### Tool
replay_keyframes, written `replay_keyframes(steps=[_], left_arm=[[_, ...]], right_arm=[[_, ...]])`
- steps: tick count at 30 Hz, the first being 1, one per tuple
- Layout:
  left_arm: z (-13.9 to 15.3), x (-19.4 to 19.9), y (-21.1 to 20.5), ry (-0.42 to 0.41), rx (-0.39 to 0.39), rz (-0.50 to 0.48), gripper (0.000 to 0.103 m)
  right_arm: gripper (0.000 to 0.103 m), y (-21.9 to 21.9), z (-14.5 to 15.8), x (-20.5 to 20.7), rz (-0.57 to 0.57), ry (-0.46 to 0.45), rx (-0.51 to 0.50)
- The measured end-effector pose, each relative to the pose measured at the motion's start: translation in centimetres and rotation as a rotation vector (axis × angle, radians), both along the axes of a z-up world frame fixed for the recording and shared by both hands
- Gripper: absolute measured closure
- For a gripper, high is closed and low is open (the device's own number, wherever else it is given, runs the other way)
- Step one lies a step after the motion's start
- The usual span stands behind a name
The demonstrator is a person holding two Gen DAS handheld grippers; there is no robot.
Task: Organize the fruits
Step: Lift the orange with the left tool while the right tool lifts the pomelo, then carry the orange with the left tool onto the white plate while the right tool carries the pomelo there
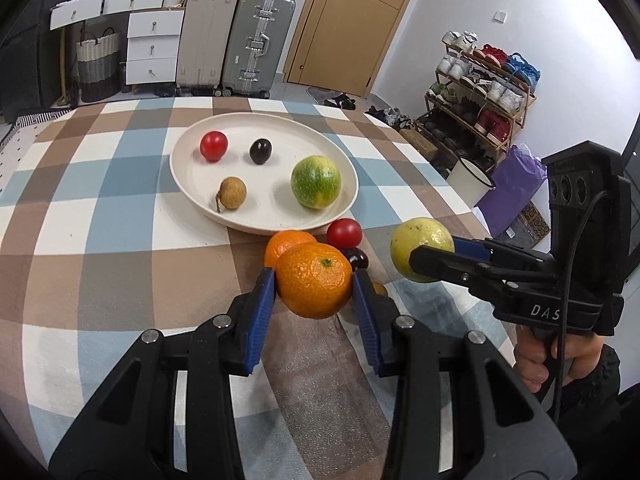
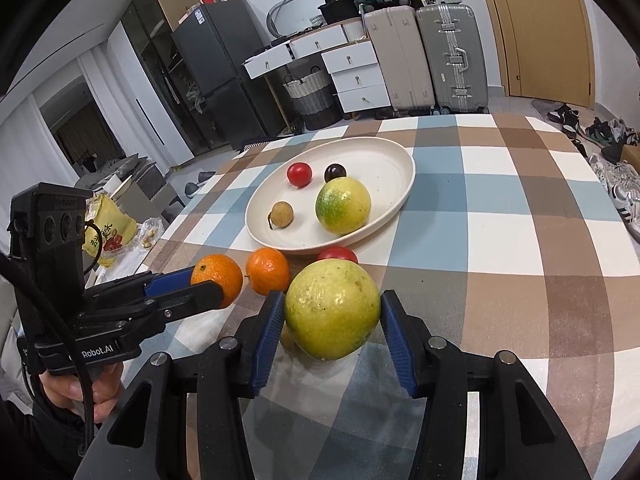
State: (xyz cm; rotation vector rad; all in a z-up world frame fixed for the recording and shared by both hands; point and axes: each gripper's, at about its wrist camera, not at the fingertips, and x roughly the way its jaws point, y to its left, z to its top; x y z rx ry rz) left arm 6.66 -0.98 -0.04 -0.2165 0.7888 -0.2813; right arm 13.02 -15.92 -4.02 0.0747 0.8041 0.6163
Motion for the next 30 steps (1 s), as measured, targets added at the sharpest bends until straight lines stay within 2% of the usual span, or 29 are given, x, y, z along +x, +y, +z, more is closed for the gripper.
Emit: replay_keyframes(steps=[19, 30], left_arm=[[2.4, 3.0, 2.5, -0.054, 0.051, 0.066, 0.067], [2.2, 6.2, 3.0, -0.055, 0.062, 0.089, 0.067]], right_arm=[[0.053, 0.7, 3.0, 2.6, -0.002, -0.068, 0.021], [0.053, 1.4, 4.0, 5.2, -0.016, -0.085, 0.025]])
